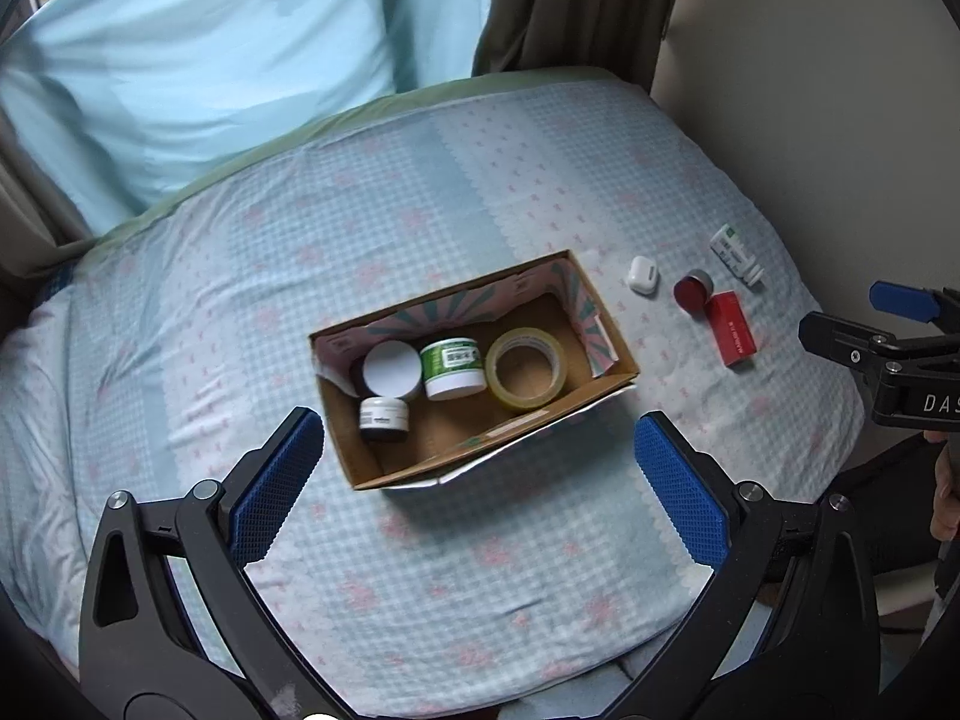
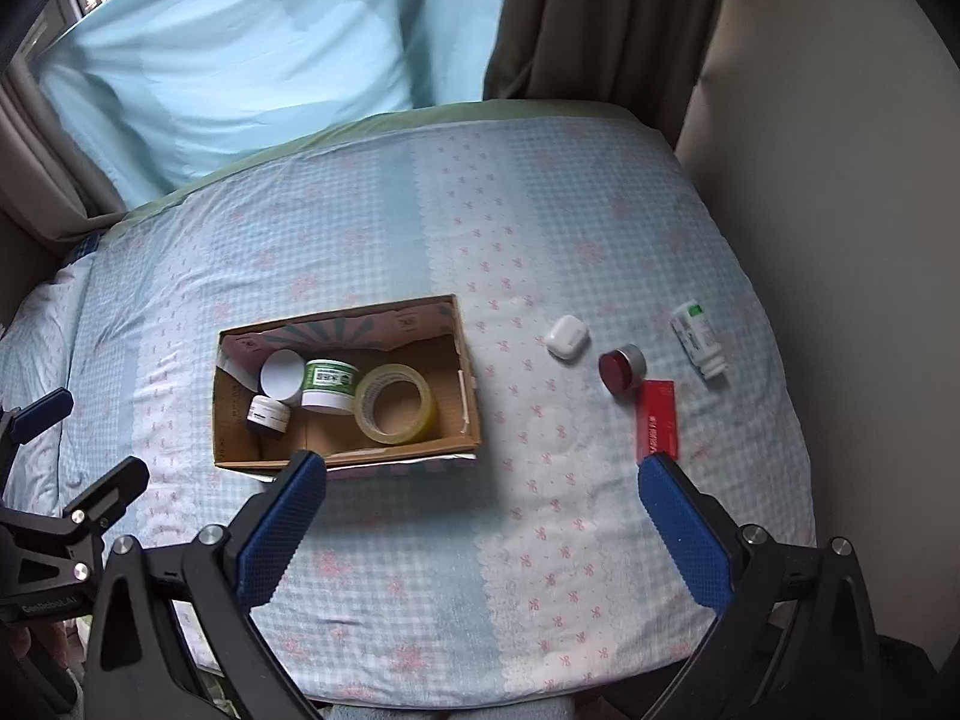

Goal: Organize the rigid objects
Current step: 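Lift both grippers away from the box toward the remaining items, then grasp the white earbud case with the left gripper while the right gripper grasps the red MARUBI box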

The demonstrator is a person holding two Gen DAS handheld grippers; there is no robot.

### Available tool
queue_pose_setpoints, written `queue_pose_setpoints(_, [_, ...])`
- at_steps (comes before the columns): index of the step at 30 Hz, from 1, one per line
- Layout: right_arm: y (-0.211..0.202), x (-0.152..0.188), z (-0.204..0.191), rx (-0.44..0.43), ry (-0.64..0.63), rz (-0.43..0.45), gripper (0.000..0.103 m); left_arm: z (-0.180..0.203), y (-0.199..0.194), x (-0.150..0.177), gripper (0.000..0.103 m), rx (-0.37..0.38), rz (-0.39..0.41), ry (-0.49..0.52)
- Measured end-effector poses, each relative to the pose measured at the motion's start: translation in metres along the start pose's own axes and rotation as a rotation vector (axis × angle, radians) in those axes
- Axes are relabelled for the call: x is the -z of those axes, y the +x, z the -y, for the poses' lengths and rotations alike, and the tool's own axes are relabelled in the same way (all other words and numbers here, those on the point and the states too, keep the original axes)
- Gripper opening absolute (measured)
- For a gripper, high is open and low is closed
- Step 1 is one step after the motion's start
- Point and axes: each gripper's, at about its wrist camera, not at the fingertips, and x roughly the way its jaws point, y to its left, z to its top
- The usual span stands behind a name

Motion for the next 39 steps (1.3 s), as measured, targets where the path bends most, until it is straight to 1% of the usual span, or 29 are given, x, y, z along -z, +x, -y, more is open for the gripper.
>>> queue_pose_setpoints(3, [-0.001,0.004,0.042,0.019,0.067,0.003,0.103,0.03,0.013,-0.019,0.103,0.009,-0.005,0.034])
queue_pose_setpoints(5, [0.003,0.005,0.068,0.044,0.091,-0.01,0.103,0.053,0.022,-0.033,0.103,0.0,-0.011,0.071])
queue_pose_setpoints(7, [0.011,0.005,0.094,0.065,0.114,-0.031,0.103,0.076,0.034,-0.049,0.103,0.006,-0.023,0.111])
queue_pose_setpoints(10, [0.022,0.007,0.129,0.031,0.173,-0.034,0.103,0.11,0.056,-0.072,0.103,0.023,-0.049,0.179])
queue_pose_setpoints(12, [0.029,0.008,0.148,0.022,0.2,-0.038,0.103,0.133,0.074,-0.088,0.103,0.028,-0.077,0.226])
queue_pose_setpoints(16, [0.049,0.008,0.172,0.038,0.208,-0.047,0.103,0.169,0.121,-0.114,0.103,0.087,-0.157,0.285])
queue_pose_setpoints(20, [0.075,0.01,0.193,0.031,0.234,-0.05,0.103,0.2,0.176,-0.126,0.103,0.064,-0.247,0.375])
queue_pose_setpoints(23, [0.1,0.013,0.201,0.047,0.244,-0.072,0.103,0.216,0.216,-0.131,0.103,0.066,-0.3,0.429])
queue_pose_setpoints(26, [0.128,0.014,0.201,0.083,0.2,-0.115,0.103,0.23,0.259,-0.136,0.103,0.061,-0.358,0.465])
queue_pose_setpoints(28, [0.148,0.015,0.201,0.103,0.163,-0.138,0.103,0.237,0.286,-0.139,0.103,0.05,-0.381,0.484])
queue_pose_setpoints(31, [0.181,0.015,0.199,0.11,0.131,-0.172,0.103,0.243,0.324,-0.143,0.103,0.032,-0.406,0.495])
queue_pose_setpoints(35, [0.23,0.012,0.189,0.116,0.077,-0.245,0.102,0.248,0.372,-0.145,0.103,0.005,-0.443,0.507])
queue_pose_setpoints(37, [0.249,0.009,0.183,0.108,0.052,-0.265,0.099,0.249,0.391,-0.145,0.103,-0.004,-0.466,0.514])
queue_pose_setpoints(39, [0.265,0.005,0.178,0.117,0.031,-0.279,0.099,0.25,0.407,-0.145,0.103,-0.009,-0.484,0.52])
